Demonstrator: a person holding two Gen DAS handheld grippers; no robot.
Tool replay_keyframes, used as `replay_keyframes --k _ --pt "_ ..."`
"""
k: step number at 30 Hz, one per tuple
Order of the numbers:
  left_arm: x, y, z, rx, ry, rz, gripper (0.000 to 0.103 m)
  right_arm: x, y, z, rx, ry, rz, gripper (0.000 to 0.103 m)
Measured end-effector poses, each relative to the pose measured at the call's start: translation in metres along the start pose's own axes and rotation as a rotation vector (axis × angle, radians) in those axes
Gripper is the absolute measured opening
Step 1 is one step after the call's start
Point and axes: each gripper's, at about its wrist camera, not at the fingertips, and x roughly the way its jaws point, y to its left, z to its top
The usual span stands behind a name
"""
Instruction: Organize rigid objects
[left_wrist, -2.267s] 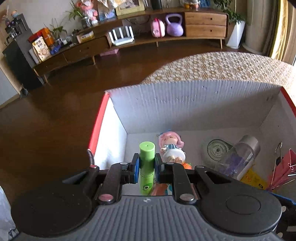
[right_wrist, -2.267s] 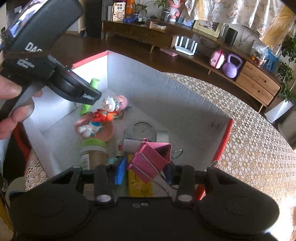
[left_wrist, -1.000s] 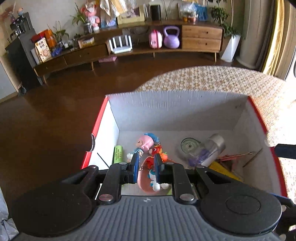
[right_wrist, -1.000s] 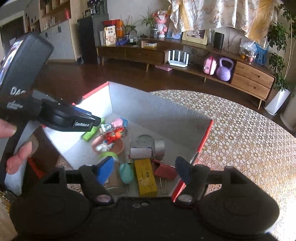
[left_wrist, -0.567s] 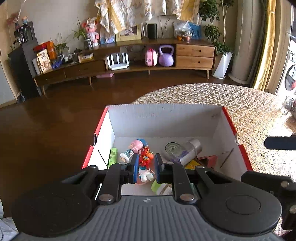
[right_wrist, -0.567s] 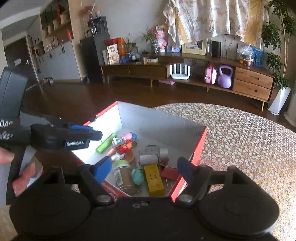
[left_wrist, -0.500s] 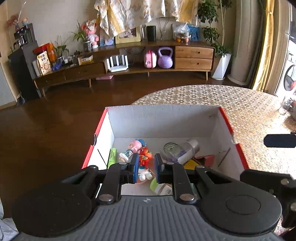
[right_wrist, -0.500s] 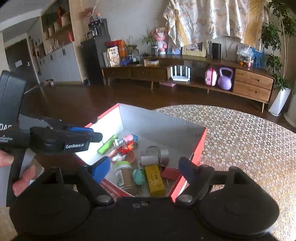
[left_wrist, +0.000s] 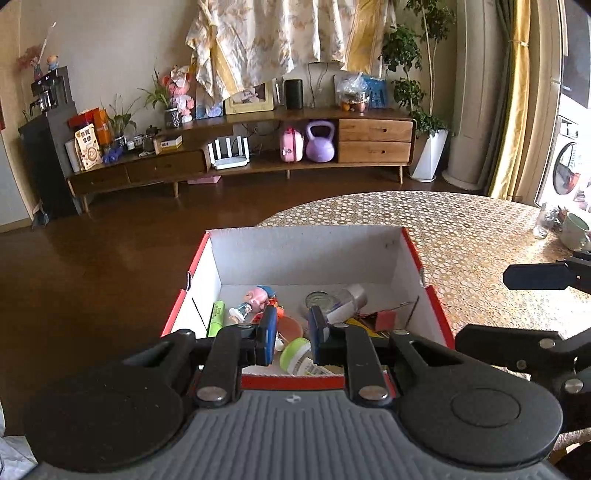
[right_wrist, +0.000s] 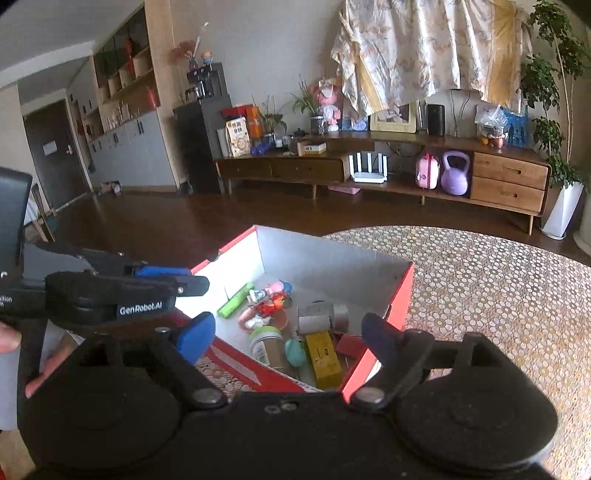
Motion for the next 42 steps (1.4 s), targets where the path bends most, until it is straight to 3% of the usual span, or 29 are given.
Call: replay_keyframes --k 1,2,3,5,12,20,26,33,42 --pt "-0.003 -0.001 -0.001 -0.004 -0.008 -0.005 0.029 -0.002 0.001 -0.001 0.0 -0.004 -0.003 0.088" --pt "-0.006 -0.002 -0.002 -0.007 -0.016 -0.01 0.043 -0.004 0.001 -0.003 0.003 -0.009 -0.004 0.089" --pt "-0.01 -0.002 -0.003 -0.011 -0.027 -0.017 0.062 -0.006 0.0 -0.004 0.007 -0.013 -0.002 0.09" --pt "-0.017 -0.003 -0.006 -0.023 -0.057 -0.024 0.074 -0.009 0.0 -0.005 0.012 -0.021 -0.001 0.092" --pt "-0.023 -0.005 -0.01 -0.054 -0.06 -0.052 0.076 -0.025 -0.003 -0.01 0.021 -0.071 0.011 0.102" --pt "-0.028 -0.009 -0.021 -0.083 -0.068 -0.03 0.085 -0.037 -0.007 -0.014 0.049 -0.108 0.019 0.103" --pt "-0.037 -0.011 -0.028 -0.093 -0.097 -0.027 0.099 -0.042 -0.013 -0.019 0.069 -0.125 0.006 0.103" --pt "-0.052 -0.022 -0.033 -0.055 -0.145 0.027 0.1 -0.041 -0.018 -0.023 0.092 -0.116 0.007 0.103" --pt "-0.054 -0.028 -0.037 -0.043 -0.127 0.02 0.1 -0.041 -0.021 -0.028 0.104 -0.101 0.003 0.103"
